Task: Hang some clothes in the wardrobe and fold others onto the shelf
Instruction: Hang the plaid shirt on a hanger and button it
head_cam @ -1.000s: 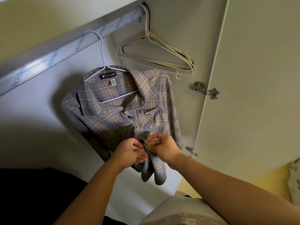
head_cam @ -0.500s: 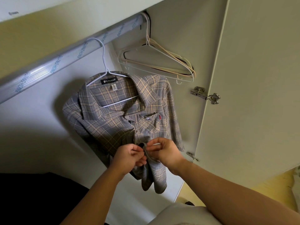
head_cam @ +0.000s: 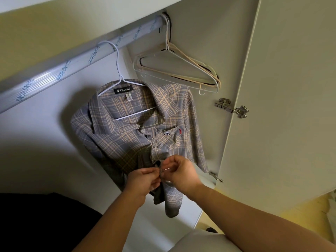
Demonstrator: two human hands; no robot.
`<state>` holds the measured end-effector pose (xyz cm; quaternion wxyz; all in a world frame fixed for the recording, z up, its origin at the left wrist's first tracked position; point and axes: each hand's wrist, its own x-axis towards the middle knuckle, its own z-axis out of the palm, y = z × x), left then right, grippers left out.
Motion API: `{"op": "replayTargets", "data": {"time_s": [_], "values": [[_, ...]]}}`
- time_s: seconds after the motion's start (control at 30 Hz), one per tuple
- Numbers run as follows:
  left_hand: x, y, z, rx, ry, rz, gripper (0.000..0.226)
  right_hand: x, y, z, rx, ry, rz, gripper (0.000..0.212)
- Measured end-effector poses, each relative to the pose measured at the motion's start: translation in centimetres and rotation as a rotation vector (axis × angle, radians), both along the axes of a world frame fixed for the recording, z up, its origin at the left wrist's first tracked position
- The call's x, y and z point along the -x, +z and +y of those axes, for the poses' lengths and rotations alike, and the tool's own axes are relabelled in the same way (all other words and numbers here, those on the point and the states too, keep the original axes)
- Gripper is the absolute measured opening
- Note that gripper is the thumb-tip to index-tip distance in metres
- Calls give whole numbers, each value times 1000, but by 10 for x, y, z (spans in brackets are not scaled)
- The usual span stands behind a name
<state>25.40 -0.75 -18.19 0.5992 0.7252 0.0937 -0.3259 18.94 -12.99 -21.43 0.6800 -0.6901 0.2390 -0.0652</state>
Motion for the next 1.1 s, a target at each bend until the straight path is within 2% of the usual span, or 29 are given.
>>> {"op": "replayTargets", "data": {"time_s": [0.23,0.5,0.7,0.8,1.1], "values": [[-3,6,1,-31,-1,8,8,1,-1,5,235,41,-26,31],[-7,2,3,-26,-88,-37,15,1,-6,5,334,61,-33,27],[-7,-3,3,-111,-78,-136,14,0,-8,5,271,66,0,34],[-7,-5,2,-105,-56,-116,13,1,-9,4,222,64,7,33],[-8,-8,1,-61,-45,-30,11,4,-14,2,265,91,17,23]]}}
